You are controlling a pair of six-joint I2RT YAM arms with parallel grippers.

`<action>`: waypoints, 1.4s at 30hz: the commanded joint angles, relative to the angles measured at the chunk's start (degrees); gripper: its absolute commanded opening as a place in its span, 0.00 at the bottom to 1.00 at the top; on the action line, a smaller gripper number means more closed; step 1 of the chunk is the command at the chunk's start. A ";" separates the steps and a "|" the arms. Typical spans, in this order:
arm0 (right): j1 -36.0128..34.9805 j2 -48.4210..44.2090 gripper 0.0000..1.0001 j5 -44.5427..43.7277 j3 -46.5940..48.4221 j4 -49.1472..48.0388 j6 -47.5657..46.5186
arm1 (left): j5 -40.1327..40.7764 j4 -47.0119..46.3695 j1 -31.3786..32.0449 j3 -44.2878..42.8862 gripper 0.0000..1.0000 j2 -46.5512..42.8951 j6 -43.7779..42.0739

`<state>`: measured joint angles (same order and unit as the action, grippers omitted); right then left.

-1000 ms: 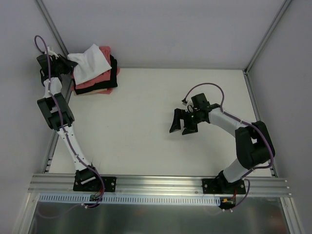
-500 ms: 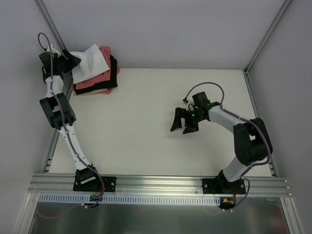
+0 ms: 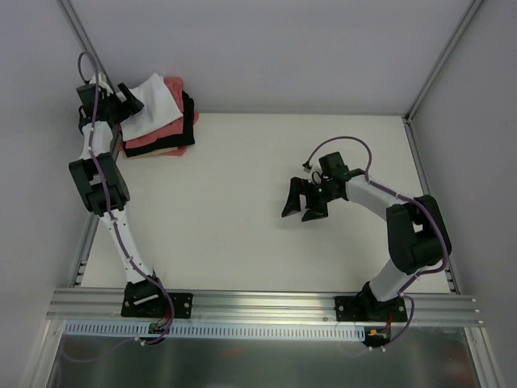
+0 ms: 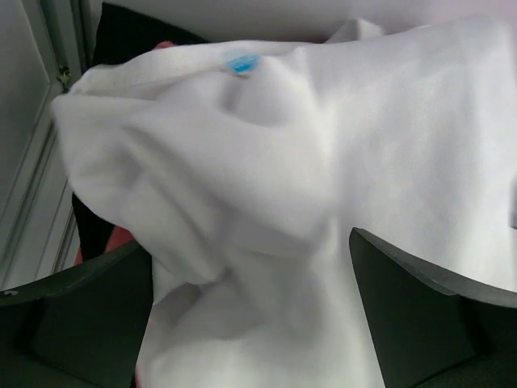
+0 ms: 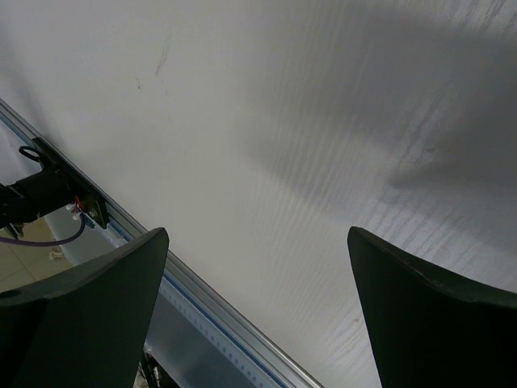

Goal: Fold and stack the t-shirts
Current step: Put the neatly folded tshirt into the corner of the board with the left arm

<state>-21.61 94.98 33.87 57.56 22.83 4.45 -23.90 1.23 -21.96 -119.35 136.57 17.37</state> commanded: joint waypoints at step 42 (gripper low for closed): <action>0.60 -21.60 0.99 0.85 -9.66 4.60 -0.76 | 16.60 8.08 9.48 -7.04 0.99 -3.42 -4.80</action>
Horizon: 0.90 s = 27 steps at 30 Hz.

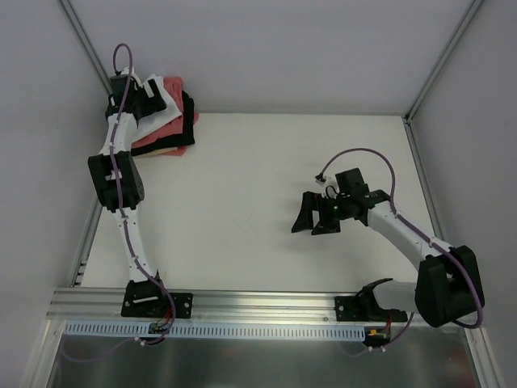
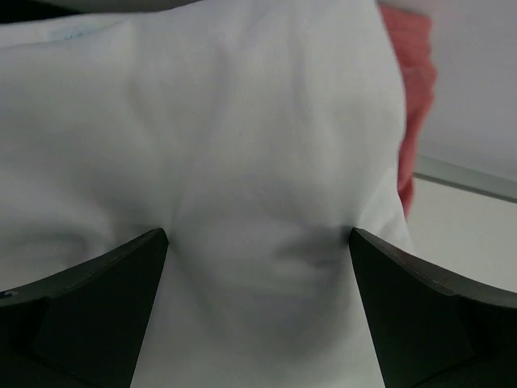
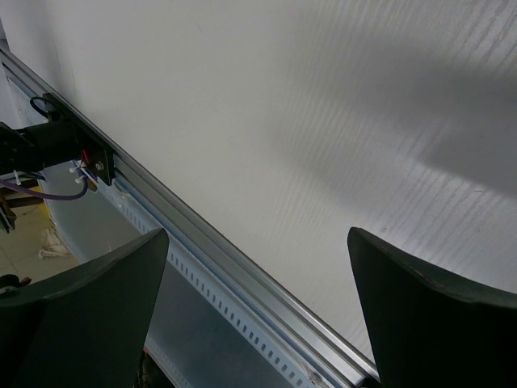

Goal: Fold and stack the t-shirts
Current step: Put the neatly folded tshirt into the corner of the board with the left arm

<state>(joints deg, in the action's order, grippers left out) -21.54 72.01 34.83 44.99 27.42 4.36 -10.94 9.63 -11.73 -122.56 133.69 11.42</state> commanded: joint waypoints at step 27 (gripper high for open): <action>0.45 4.72 0.99 2.61 2.56 -4.48 1.79 | -11.57 -12.97 -2.51 1.00 0.99 -11.25 7.92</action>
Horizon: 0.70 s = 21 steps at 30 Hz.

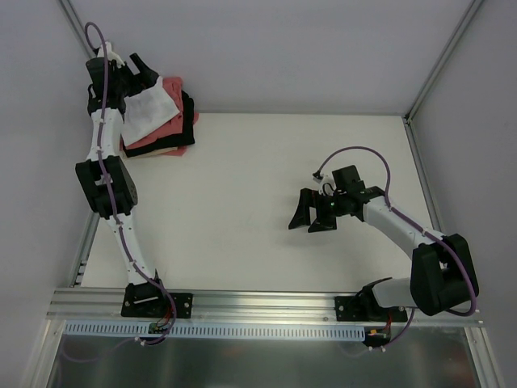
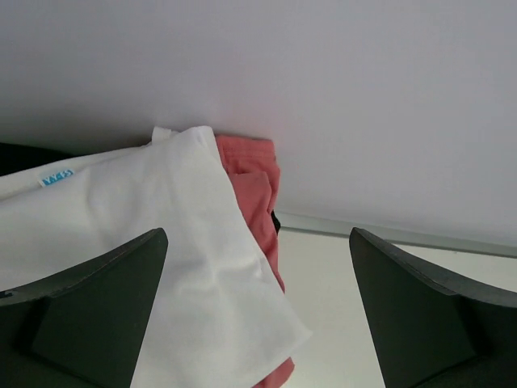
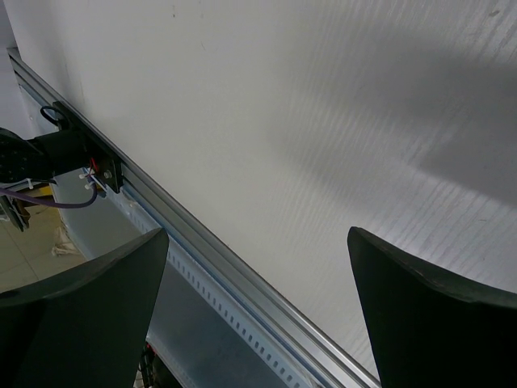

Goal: Fold and stack the t-shirts
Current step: Put the neatly folded tshirt into the corner of the board with the left arm

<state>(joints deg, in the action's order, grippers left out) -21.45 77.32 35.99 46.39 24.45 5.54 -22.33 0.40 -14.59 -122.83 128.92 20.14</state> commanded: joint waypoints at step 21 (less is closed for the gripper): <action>0.36 0.20 1.00 -0.13 0.45 0.34 -1.41 | 17.67 5.22 0.17 3.38 0.99 -1.31 -7.13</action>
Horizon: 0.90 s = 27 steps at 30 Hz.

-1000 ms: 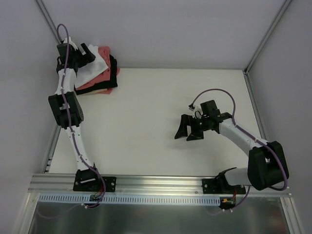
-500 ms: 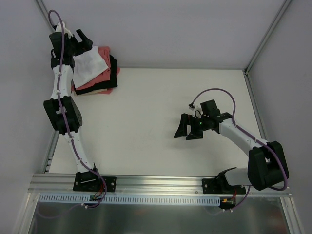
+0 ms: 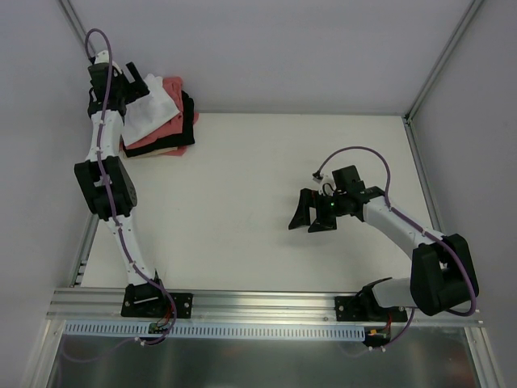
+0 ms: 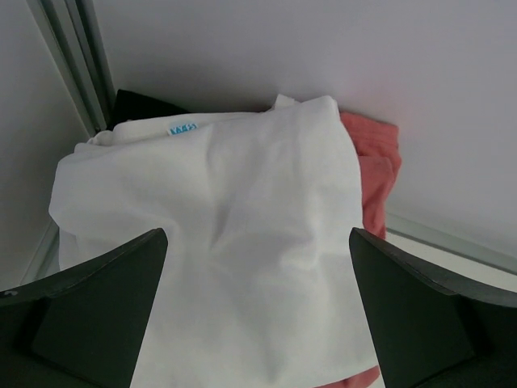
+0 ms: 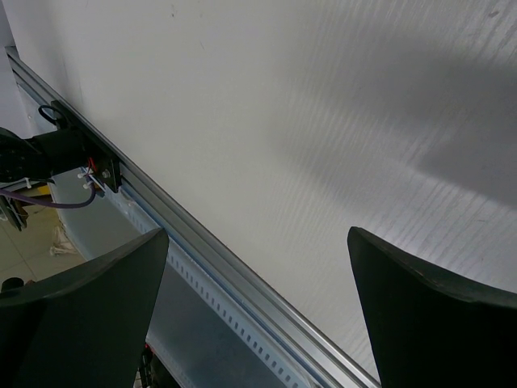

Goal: Fold and stack the t-shirts
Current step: Put the neatly folded tshirt into the corner of the board with the left arm

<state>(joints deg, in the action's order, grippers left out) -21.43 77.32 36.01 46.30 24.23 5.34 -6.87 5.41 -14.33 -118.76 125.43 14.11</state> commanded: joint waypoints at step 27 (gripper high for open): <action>0.08 -1.47 1.00 -0.59 -0.42 -0.15 0.90 | -24.93 -6.35 -3.43 -3.15 0.99 2.65 13.65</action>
<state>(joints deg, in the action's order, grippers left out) -21.19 78.70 35.73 46.19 24.25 5.58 -25.54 5.58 -18.41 -122.65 138.21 24.45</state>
